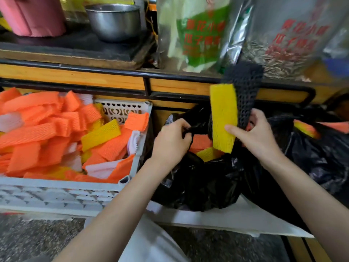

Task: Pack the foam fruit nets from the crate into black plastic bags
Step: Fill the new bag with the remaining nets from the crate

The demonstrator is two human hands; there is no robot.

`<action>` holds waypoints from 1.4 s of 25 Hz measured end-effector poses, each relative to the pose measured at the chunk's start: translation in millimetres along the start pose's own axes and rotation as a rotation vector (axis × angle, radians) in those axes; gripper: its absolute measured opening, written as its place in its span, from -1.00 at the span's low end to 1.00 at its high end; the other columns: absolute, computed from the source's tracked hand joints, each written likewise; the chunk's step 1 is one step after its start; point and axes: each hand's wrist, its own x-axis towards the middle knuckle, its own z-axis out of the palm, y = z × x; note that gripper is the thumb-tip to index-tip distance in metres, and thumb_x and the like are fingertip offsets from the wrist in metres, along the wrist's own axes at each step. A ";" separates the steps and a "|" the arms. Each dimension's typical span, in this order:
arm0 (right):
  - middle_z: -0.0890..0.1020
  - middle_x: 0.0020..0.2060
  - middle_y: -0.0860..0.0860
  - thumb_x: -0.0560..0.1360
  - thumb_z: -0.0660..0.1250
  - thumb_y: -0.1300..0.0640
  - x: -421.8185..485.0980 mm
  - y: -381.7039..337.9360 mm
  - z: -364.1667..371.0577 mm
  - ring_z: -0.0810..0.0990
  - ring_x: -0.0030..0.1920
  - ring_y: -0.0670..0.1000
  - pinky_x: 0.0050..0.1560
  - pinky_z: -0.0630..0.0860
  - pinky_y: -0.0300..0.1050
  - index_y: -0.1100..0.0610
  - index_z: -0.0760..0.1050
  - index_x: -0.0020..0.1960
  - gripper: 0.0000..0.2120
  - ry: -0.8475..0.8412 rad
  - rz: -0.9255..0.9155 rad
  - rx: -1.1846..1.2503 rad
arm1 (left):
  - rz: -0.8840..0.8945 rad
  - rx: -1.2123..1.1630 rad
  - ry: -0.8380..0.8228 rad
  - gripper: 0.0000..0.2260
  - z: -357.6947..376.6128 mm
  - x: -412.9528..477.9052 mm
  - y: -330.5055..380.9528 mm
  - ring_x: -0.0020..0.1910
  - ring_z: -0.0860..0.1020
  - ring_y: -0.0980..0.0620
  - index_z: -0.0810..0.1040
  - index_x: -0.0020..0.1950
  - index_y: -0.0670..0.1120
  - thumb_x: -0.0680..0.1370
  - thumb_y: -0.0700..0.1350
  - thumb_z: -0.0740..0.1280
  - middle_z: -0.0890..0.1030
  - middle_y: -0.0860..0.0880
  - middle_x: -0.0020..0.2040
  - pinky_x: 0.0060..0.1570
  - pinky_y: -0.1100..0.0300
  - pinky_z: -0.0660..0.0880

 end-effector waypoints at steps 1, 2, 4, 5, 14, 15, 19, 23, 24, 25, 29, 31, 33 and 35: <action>0.45 0.27 -0.03 0.35 0.51 0.10 -1.2 8.9 0.1 0.44 0.25 -0.08 0.25 0.37 -0.14 0.11 0.26 0.39 -0.29 -0.060 0.014 -0.044 | -0.036 -0.039 0.056 -0.92 -4.7 0.4 -0.5 -0.07 0.57 0.05 0.55 -0.01 -0.02 0.50 -0.13 0.33 0.61 0.06 -0.13 -0.04 0.19 0.47; 0.43 0.28 -0.04 0.34 0.52 0.08 -4.1 15.5 -0.5 0.41 0.26 -0.09 0.27 0.35 -0.14 0.09 0.24 0.40 -0.27 -0.119 0.019 -0.068 | -0.053 -0.070 0.108 -0.96 -10.8 1.0 0.8 -0.22 0.54 0.10 0.51 -0.13 0.00 0.50 -0.13 0.34 0.56 0.11 -0.27 -0.16 0.25 0.41; 0.42 0.25 -0.08 0.34 0.51 0.05 -9.7 23.0 -4.4 0.41 0.23 -0.12 0.22 0.33 -0.20 0.06 0.22 0.42 -0.25 -0.239 0.018 -0.140 | -0.060 -0.133 0.165 -0.84 -22.0 3.4 0.7 -0.39 0.41 0.18 0.41 -0.24 -0.01 0.51 -0.13 0.33 0.43 0.09 -0.40 -0.35 0.31 0.28; 0.43 0.22 -0.10 0.34 0.51 0.05 -12.3 23.4 -7.3 0.43 0.19 -0.11 0.18 0.35 -0.20 0.03 0.23 0.41 -0.26 -0.315 0.017 -0.228 | -0.059 -0.164 0.180 -0.82 -27.2 3.8 0.5 -0.42 0.38 0.17 0.39 -0.26 -0.03 0.52 -0.13 0.33 0.41 0.08 -0.42 -0.38 0.31 0.26; 0.53 0.14 0.08 0.33 0.47 -0.13 8.9 9.9 2.0 0.53 0.12 0.11 0.10 0.48 -0.05 0.08 0.34 0.34 -0.32 -0.390 0.111 -0.811 | 0.180 -0.345 0.090 -0.96 -35.1 -16.1 16.3 -0.32 0.43 0.10 0.56 -0.06 -0.11 0.53 -0.20 0.32 0.36 0.09 -0.39 -0.21 0.18 0.43; 0.51 0.17 0.10 0.33 0.47 -0.15 12.3 5.1 9.3 0.51 0.15 0.14 0.10 0.47 -0.02 0.10 0.30 0.34 -0.30 -0.251 0.053 -0.721 | 0.198 -0.324 0.075 -0.96 -35.9 -18.1 16.7 -0.31 0.43 0.09 0.56 -0.05 -0.09 0.52 -0.19 0.32 0.36 0.09 -0.39 -0.20 0.13 0.45; 0.49 0.15 0.05 0.26 0.53 -0.14 24.2 -1.3 35.5 0.49 0.16 0.10 0.11 0.44 -0.02 0.02 0.37 0.24 -0.35 -0.329 -0.093 -0.699 | 0.179 -0.252 0.126 -0.98 -43.6 -21.3 9.1 -0.35 0.41 0.14 0.53 -0.08 -0.11 0.53 -0.18 0.32 0.37 0.07 -0.39 -0.24 0.13 0.41; 0.58 -0.03 0.01 0.37 0.48 0.11 23.1 10.6 44.2 0.56 0.08 0.06 0.11 0.46 -0.11 0.01 0.47 0.06 -0.69 -0.716 0.016 -0.911 | 0.116 -0.216 0.151 -0.93 -49.1 -23.4 -1.7 -0.35 0.40 0.11 0.49 -0.13 -0.05 0.54 -0.18 0.31 0.40 0.06 -0.37 -0.24 0.16 0.38; 0.59 -0.04 0.02 0.43 0.43 0.10 20.3 11.8 44.6 0.56 0.05 0.05 0.10 0.45 -0.11 0.05 0.43 0.17 -0.65 -0.696 -0.004 -0.867 | 0.112 -0.217 0.154 -0.96 -49.1 -23.7 -2.9 -0.34 0.40 0.11 0.50 -0.11 -0.08 0.54 -0.18 0.31 0.39 0.06 -0.37 -0.24 0.17 0.38; 0.58 -0.03 0.02 0.48 0.38 0.06 17.5 12.6 44.7 0.55 0.03 0.05 0.09 0.44 -0.11 0.06 0.37 0.29 -0.59 -0.658 -0.044 -0.848 | 0.113 -0.220 0.159 -0.98 -48.9 -24.3 -3.3 -0.34 0.41 0.11 0.51 -0.09 -0.10 0.54 -0.18 0.31 0.39 0.07 -0.38 -0.24 0.17 0.38; 0.51 0.17 0.02 0.57 0.20 -0.03 11.0 5.4 45.0 0.46 0.25 0.07 0.24 0.40 -0.02 -0.07 0.47 0.27 -0.71 -0.688 -0.234 -0.981 | 0.117 -0.221 0.149 -0.96 -50.0 -25.7 -5.6 -0.31 0.45 0.08 0.50 -0.06 -0.12 0.54 -0.15 0.30 0.43 0.05 -0.35 -0.20 0.10 0.43; 0.54 0.19 -0.01 0.58 0.18 -0.02 8.6 -10.4 46.1 0.49 0.24 0.06 0.22 0.44 0.05 -0.06 0.51 0.22 -0.74 -0.540 -0.300 -0.875 | 0.144 -0.170 0.141 -0.93 -54.7 -28.9 -8.0 -0.30 0.47 0.05 0.46 -0.09 -0.10 0.54 -0.12 0.31 0.46 0.04 -0.34 -0.21 0.05 0.45; 0.57 0.14 -0.03 0.58 0.18 0.03 3.3 -40.8 51.9 0.53 0.17 0.02 0.20 0.46 0.01 -0.02 0.52 0.19 -0.77 -0.301 -0.449 -0.675 | 0.182 -0.079 0.151 -0.89 -64.7 -33.6 -12.7 -0.26 0.49 0.06 0.44 -0.10 -0.05 0.54 -0.04 0.30 0.50 0.06 -0.32 -0.20 0.05 0.45; 0.58 0.08 -0.05 0.59 0.18 0.09 -5.7 -78.7 62.2 0.53 0.09 -0.06 0.14 0.44 -0.13 0.03 0.53 0.15 -0.80 -0.155 -0.586 -0.498 | 0.209 -0.005 0.169 -0.83 -78.4 -37.2 -24.9 -0.18 0.49 0.04 0.47 -0.12 -0.04 0.55 0.04 0.25 0.52 0.07 -0.26 -0.15 0.06 0.43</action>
